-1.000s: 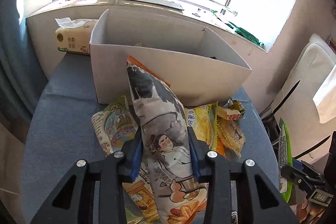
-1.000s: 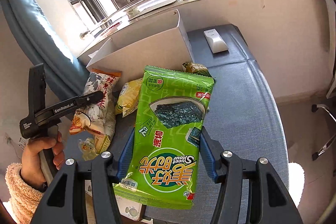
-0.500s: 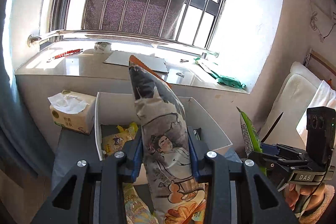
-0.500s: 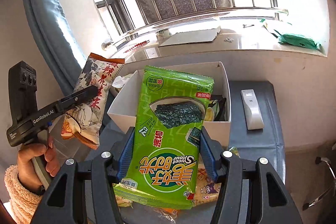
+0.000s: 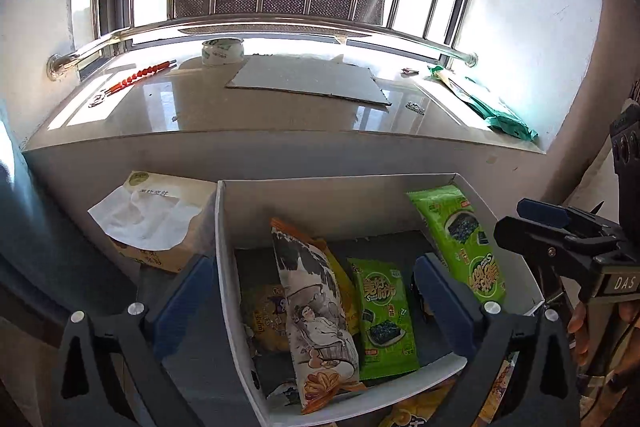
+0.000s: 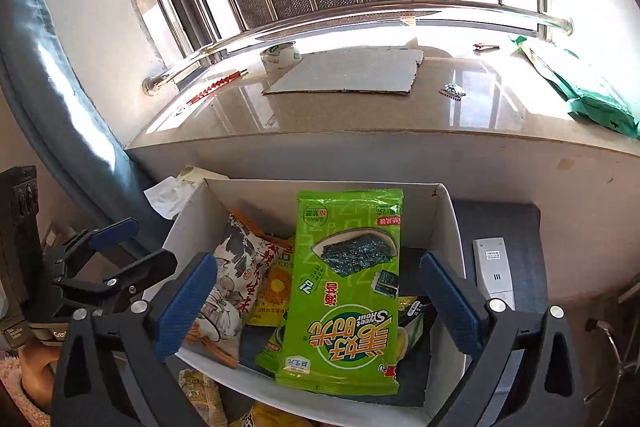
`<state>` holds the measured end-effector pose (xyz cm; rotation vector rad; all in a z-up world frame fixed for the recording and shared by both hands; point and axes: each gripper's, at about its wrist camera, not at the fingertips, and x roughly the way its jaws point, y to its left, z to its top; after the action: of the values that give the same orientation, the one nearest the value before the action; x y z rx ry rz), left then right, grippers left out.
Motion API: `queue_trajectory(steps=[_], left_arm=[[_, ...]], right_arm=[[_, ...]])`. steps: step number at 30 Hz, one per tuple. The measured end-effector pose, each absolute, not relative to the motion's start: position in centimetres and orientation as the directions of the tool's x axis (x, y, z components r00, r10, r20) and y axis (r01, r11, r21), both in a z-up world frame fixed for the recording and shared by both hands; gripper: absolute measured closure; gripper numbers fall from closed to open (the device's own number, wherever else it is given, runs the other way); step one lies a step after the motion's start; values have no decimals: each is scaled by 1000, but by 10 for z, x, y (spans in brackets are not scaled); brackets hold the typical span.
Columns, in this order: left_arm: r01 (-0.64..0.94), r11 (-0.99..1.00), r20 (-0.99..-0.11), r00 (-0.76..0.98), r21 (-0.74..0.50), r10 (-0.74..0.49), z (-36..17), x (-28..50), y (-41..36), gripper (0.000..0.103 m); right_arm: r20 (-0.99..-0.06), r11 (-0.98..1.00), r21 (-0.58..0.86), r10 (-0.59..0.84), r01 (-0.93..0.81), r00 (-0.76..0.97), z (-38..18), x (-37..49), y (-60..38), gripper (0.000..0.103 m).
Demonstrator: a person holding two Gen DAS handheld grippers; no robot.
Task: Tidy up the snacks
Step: 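Drop seaweed pack into box with right gripper while left gripper drops cartoon-printed bag in, then move both grippers back over the remaining snacks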
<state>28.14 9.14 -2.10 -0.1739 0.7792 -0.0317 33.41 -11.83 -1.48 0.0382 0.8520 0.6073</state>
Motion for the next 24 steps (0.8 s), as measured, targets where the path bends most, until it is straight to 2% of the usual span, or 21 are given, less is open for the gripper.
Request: queue_trajectory(steps=[7, 13, 18, 24], left_arm=[[-12, 982, -670, 733, -189, -120, -6, 243, 96, 0], [51, 985, -623, 769, -165, -144, 7, 175, 88, 0], [56, 987, -607, 783, -148, -136, -5, 115, 73, 0], [57, 990, -598, 791, -132, -126, -31, 56, 51, 0]], right_arm=[[-649, 819, 279, 546, -501, 531, -8, 303, -140, 0], [-601, 792, 270, 583, -548, 547, 2, 248, -170, 0], [-563, 765, 283, 621, -579, 545, -4, 190, -199, 0], [-563, 768, 283, 618, -575, 548, -36, 128, -216, 0]])
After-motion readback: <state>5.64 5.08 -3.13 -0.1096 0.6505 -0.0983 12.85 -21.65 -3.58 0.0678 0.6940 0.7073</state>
